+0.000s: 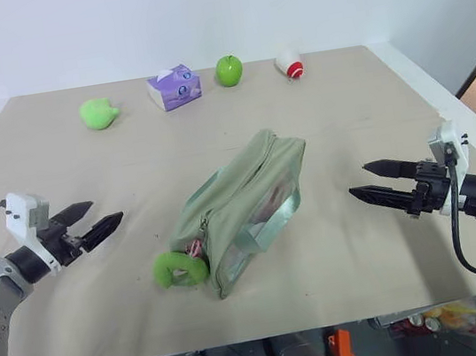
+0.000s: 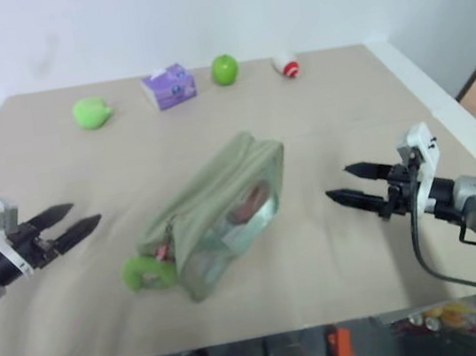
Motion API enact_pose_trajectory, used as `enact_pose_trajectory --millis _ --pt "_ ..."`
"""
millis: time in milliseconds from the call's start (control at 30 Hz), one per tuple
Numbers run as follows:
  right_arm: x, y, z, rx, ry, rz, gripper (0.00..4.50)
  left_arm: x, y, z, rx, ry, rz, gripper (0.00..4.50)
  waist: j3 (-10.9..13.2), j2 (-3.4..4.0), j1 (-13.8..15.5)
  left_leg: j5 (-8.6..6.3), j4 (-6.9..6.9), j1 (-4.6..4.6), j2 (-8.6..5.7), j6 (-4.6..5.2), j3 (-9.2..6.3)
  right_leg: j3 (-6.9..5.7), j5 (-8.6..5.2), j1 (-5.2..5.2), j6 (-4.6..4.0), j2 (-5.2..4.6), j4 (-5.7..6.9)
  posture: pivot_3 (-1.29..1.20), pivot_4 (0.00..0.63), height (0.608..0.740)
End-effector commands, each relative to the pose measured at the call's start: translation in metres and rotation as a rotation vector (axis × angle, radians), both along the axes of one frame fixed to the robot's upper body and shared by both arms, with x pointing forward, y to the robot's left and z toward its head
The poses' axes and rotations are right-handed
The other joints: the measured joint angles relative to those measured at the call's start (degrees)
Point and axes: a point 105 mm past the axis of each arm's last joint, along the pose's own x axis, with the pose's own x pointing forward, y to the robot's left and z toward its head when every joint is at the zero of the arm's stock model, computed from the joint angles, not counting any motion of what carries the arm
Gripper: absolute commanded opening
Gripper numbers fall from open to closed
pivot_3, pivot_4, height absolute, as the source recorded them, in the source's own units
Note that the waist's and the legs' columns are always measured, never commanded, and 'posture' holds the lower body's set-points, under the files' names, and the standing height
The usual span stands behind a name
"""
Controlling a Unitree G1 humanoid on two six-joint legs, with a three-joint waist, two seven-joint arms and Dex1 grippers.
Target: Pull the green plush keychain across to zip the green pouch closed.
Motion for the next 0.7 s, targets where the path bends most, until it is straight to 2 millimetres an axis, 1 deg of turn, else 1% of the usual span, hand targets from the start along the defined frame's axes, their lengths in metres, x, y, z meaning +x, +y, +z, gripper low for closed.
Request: enact_pose_trajectory --millis 33,133,200,267,400,533,600,700 --pt "-0.001 -0.002 0.027 -0.039 -0.086 0.026 4.46 -0.004 -0.001 0.022 0.033 -0.065 -0.04 4.5 0.0 0.0 0.0 0.0 0.0 0.0 0.0 0.0 0.0 0.0 0.0 0.0 0.0 0.0 0.0 0.0 0.15 0.74" --pt "0.0 0.005 0.058 -0.092 -0.168 0.092 4.46 -0.009 -0.016 0.047 0.058 -0.09 -0.169 4.5 0.1 0.08 0.0 0.0 0.05 -0.04 0.0 0.0 0.04 0.01 0.02 -0.05 0.02 0.0 0.02 0.0 0.15 0.74" --pt "-0.002 0.016 0.088 -0.137 -0.248 0.179 4.46 -0.014 -0.026 0.079 0.075 -0.143 -0.267 4.5 0.1 0.09 0.0 0.0 0.09 -0.03 0.01 0.0 0.03 0.0 0.04 -0.06 0.06 0.0 0.03 0.0 0.15 0.74" --pt "-0.006 0.026 0.105 -0.189 -0.298 0.254 4.46 -0.018 -0.034 0.098 0.091 -0.173 -0.326 4.5 0.1 0.09 0.0 0.0 0.13 -0.04 0.02 0.0 0.02 -0.03 0.05 -0.08 0.05 0.0 0.04 0.0 0.15 0.74" --pt "-0.007 0.046 0.119 -0.322 -0.378 0.378 4.46 -0.025 -0.051 0.116 0.118 -0.198 -0.432 4.5 0.1 0.13 -0.1 -0.03 0.05 0.07 0.04 -0.04 0.08 -0.05 -0.03 0.01 -0.04 -0.04 0.01 0.0 0.15 0.74" --pt "-0.001 0.067 0.119 -0.523 -0.454 0.521 4.46 -0.031 -0.07 0.124 0.127 -0.207 -0.54 4.5 0.1 0.17 -0.2 -0.04 -0.08 -0.03 0.06 -0.04 0.16 -0.03 -0.07 -0.16 -0.08 -0.04 0.02 0.0 0.15 0.74" --pt "-0.002 0.084 0.122 -0.601 -0.507 0.621 4.46 -0.033 -0.079 0.128 0.122 -0.218 -0.583 4.5 0.2 0.19 -0.2 -0.04 -0.11 -0.05 0.06 -0.05 0.16 -0.04 -0.08 -0.19 -0.07 -0.03 0.03 0.0 0.15 0.74" --pt "-0.008 0.108 0.13 -0.659 -0.576 0.768 4.46 -0.033 -0.088 0.13 0.109 -0.231 -0.617 4.5 0.2 0.22 -0.3 -0.04 -0.14 -0.03 0.07 -0.05 0.13 -0.05 -0.05 -0.18 -0.02 -0.01 0.04 0.0 0.15 0.74"
